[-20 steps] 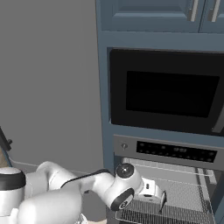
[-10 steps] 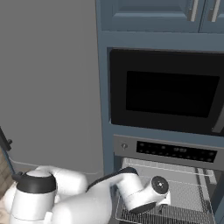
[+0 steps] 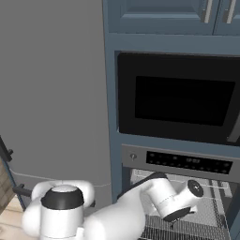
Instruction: Take the fish from the oven and place it on the plate on the counter.
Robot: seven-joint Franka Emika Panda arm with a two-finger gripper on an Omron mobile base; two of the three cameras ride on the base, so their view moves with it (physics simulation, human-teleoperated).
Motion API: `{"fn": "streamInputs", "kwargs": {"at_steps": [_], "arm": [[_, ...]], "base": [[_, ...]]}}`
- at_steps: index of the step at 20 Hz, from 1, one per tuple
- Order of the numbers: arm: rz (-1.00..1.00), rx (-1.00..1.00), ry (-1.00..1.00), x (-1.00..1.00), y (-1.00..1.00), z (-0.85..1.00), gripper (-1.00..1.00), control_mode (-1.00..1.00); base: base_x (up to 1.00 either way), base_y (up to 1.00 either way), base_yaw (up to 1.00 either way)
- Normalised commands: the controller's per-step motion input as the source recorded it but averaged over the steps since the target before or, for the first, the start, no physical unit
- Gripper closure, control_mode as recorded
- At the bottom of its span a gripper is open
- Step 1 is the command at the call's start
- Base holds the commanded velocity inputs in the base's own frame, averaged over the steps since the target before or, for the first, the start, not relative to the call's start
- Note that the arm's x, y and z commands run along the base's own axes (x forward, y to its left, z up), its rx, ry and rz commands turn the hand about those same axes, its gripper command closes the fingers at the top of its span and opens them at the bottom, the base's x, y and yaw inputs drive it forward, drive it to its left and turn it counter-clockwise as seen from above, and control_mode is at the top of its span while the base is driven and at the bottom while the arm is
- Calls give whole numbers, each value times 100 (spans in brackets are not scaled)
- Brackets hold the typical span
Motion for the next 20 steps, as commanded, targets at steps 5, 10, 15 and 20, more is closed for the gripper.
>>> {"fn": "streamInputs", "kwargs": {"at_steps": [5,10,15,20], "arm": [[-3,-2,-3,-4,5,-46,-100,-100],[-20,0,-15,-5,14,-34,-100,-100],[-30,0,-1,25,24,4,-100,-100],[-28,0,8,34,4,13,-100,-100]], "base": [[0,0,0],[0,0,0],[0,0,0],[0,0,0]]}}
